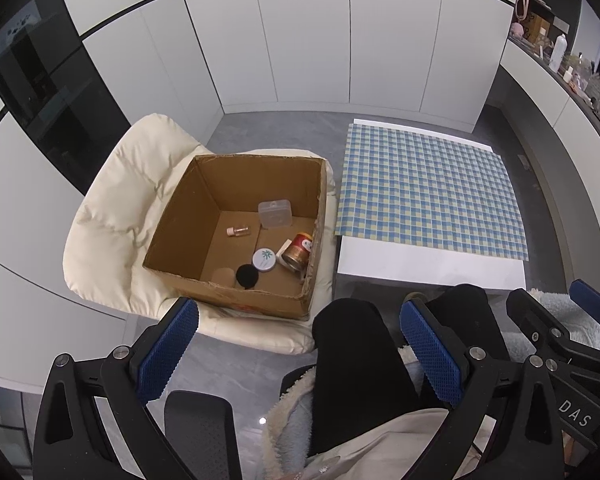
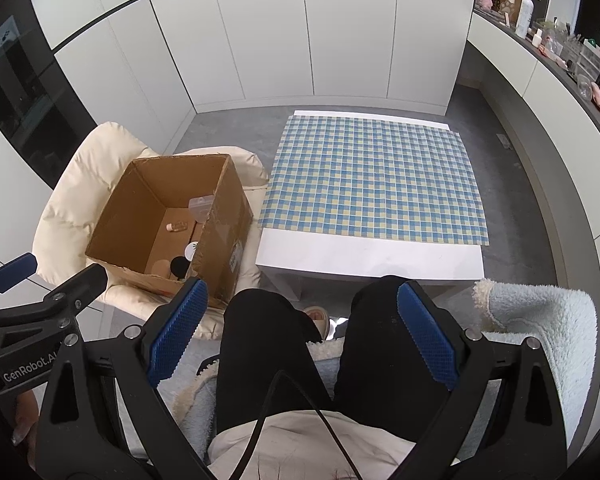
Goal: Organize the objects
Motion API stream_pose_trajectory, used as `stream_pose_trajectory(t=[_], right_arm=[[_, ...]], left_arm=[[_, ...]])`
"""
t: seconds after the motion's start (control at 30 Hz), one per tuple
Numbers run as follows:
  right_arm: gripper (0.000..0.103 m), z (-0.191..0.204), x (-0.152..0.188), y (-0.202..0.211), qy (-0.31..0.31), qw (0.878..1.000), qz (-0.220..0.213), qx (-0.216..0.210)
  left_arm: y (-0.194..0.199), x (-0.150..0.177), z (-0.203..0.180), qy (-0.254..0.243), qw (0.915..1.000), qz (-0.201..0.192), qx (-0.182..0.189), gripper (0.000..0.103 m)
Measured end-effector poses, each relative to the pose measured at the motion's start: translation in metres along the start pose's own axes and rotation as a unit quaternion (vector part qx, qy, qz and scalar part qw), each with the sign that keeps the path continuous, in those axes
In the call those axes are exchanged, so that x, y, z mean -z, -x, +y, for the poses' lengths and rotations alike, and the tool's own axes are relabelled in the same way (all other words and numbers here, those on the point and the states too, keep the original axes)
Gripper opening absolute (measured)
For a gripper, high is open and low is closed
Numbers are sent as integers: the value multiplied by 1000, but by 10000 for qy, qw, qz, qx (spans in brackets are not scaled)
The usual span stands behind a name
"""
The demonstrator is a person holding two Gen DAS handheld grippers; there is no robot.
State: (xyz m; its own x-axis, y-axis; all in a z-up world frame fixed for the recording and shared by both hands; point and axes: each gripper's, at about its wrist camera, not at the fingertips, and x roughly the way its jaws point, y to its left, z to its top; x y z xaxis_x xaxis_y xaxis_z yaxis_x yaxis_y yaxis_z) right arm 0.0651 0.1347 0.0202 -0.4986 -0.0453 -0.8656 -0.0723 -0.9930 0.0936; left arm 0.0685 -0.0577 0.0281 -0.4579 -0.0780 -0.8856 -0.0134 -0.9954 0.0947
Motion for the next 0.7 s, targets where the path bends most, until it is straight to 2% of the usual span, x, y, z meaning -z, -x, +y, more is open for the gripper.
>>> stream_pose_trajectory(t=[0.7], right_arm=[[97,-5,-2,-9,-75,9998,119,-103]], left_arm=[[-7,1,-5,-24,10000,88,11,101]])
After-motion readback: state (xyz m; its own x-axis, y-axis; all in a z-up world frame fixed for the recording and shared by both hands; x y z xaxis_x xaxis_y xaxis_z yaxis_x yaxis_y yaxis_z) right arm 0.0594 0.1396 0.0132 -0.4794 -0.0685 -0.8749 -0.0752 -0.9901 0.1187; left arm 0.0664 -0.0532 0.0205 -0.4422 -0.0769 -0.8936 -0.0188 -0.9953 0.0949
